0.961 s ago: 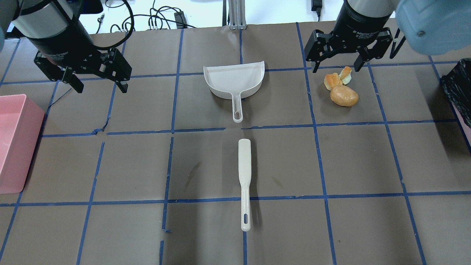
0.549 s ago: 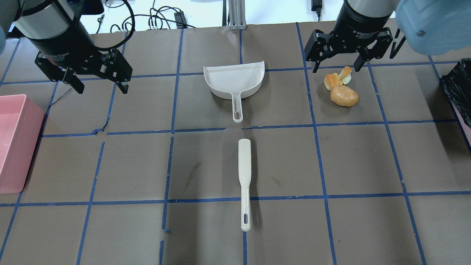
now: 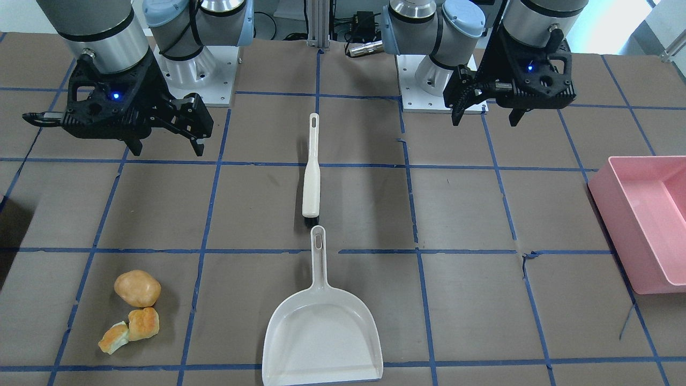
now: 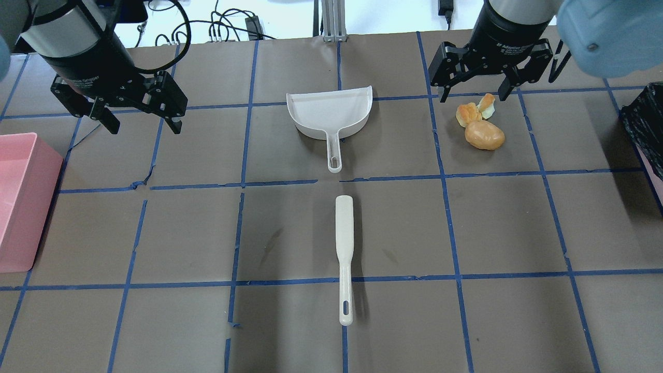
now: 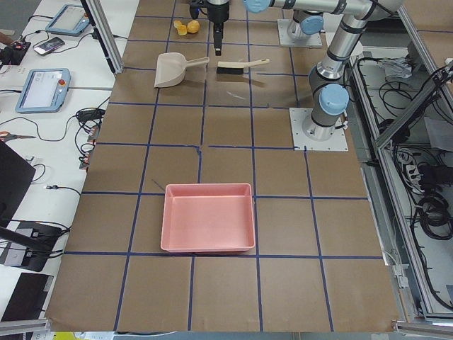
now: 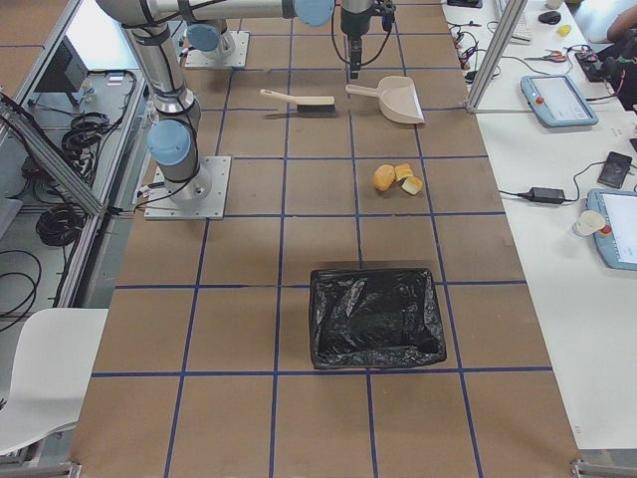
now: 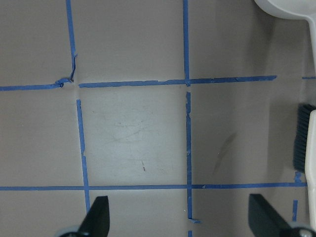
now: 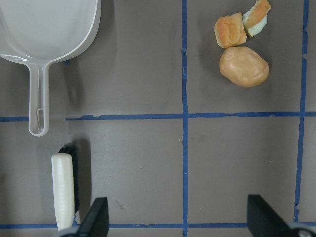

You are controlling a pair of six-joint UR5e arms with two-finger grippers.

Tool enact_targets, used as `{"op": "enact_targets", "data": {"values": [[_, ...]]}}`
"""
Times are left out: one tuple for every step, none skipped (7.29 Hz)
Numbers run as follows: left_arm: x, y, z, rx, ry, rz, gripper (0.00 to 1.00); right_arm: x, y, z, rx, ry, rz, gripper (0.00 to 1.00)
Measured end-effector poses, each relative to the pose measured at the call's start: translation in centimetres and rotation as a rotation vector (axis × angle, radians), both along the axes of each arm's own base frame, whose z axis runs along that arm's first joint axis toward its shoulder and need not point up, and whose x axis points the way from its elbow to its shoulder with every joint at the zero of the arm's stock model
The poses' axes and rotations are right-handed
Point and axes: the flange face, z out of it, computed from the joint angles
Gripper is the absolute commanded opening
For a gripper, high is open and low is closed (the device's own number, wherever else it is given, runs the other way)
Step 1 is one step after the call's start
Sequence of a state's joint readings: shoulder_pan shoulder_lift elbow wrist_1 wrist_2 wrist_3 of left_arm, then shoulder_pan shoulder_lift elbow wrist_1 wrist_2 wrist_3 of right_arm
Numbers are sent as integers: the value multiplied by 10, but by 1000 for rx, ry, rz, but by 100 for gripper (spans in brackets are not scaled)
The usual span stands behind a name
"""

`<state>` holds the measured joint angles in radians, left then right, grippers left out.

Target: Sweep and dump trash in nearest bin

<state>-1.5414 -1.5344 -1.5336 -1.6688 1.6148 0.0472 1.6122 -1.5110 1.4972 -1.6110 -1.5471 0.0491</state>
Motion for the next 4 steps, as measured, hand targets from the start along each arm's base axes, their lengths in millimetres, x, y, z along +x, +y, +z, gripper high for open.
{"op": "enact_targets", "data": {"values": [[-2, 2, -2, 3, -1, -2, 100, 1, 0, 0, -1, -4, 0, 100], [-3, 4, -3, 7, -3, -4, 100, 3, 1, 1, -4, -8, -1, 100], [-3, 5, -4, 9, -5, -5, 100, 9, 2, 1, -10, -11, 4, 100], [-3, 6, -4, 9, -4, -5, 100, 25, 4, -7, -5, -12, 28, 100]]}}
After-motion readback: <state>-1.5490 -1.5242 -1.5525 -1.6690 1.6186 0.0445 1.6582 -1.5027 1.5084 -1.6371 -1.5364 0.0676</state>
